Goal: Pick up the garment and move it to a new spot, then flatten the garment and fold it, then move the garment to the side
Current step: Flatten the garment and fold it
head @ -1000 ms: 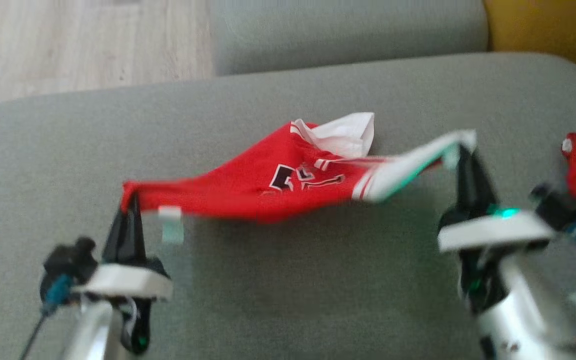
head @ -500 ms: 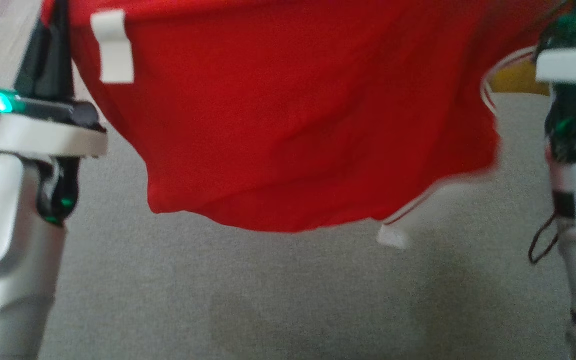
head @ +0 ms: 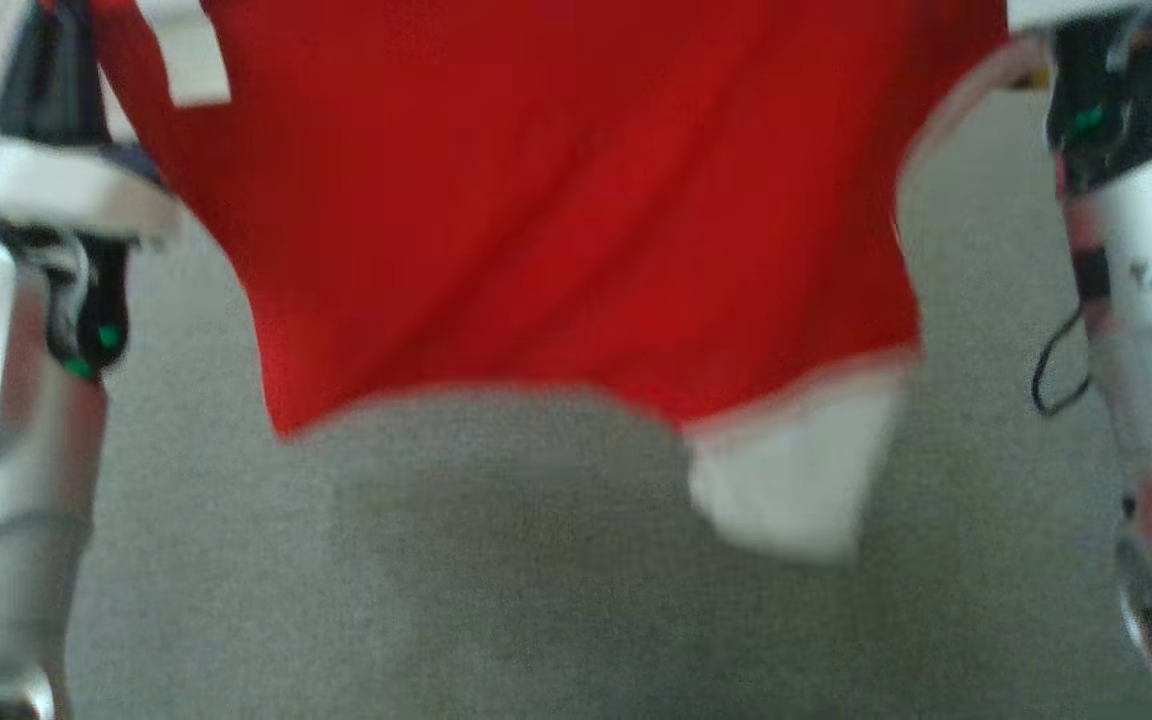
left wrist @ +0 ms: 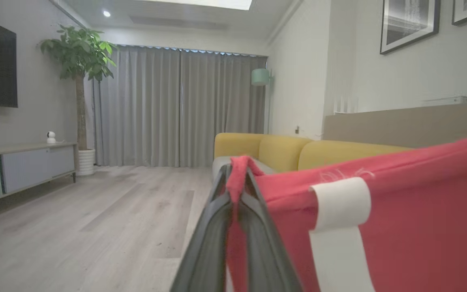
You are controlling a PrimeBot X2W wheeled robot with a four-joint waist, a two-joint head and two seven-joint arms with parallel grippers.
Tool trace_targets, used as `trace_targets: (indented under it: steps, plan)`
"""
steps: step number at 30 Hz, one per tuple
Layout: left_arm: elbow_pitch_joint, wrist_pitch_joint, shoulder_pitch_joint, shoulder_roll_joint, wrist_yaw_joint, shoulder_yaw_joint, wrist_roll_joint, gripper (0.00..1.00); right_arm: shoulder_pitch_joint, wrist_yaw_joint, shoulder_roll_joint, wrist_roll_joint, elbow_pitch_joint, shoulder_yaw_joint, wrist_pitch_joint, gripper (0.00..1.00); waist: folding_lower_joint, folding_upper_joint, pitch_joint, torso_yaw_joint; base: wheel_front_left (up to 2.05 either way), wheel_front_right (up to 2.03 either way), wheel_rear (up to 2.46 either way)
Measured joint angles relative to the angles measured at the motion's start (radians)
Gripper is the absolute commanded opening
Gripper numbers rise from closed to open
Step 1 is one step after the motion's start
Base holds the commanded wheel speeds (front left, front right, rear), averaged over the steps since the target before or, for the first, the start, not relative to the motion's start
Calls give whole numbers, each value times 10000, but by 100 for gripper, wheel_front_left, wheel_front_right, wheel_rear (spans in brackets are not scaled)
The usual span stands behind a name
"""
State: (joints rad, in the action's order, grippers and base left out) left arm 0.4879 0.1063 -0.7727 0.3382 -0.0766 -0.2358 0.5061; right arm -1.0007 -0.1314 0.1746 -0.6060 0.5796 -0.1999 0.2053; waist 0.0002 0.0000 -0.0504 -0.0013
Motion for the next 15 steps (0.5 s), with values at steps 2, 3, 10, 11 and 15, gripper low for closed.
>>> trace_targets:
  steps: [2,3,10,11,15]
  plan:
    - [451,504,-770,-50,153,75,-163,0,-746,0,-71,286,533,73,230,0,0,0,-338,-23,0,0,0]
    - [648,765,-1225,-54,153,88,-265,0,-1151,0,-79,416,729,186,322,0,1,0,-505,-38,0,0,0]
    - [1457,1515,-2916,-477,134,462,-495,0,-2360,0,-82,1047,777,926,506,0,1,0,-1315,-202,0,0,0]
    - [1668,1515,-2764,-571,107,527,-479,0,-2199,0,-90,1047,790,924,506,0,2,0,-1336,-249,0,0,0]
    - [1847,1515,-1325,-968,56,1210,-476,0,-774,0,-128,913,738,830,504,0,-2,0,-1382,-396,0,0,0]
